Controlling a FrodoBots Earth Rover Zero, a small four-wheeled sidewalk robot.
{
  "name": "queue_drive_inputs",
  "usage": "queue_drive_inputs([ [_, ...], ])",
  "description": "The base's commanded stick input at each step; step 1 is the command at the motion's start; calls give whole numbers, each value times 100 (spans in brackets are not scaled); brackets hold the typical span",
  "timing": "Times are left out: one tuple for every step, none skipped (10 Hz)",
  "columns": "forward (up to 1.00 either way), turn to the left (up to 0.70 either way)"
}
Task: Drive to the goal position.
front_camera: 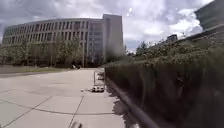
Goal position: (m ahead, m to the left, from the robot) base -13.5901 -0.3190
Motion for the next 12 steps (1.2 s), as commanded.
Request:
queue_drive_inputs([
  [6,0],
  [6,0],
  [6,0],
  [6,0],
  [6,0],
  [5,0],
  [6,0],
  [6,0],
  [6,0],
  [5,0],
  [6,0],
  [6,0],
])
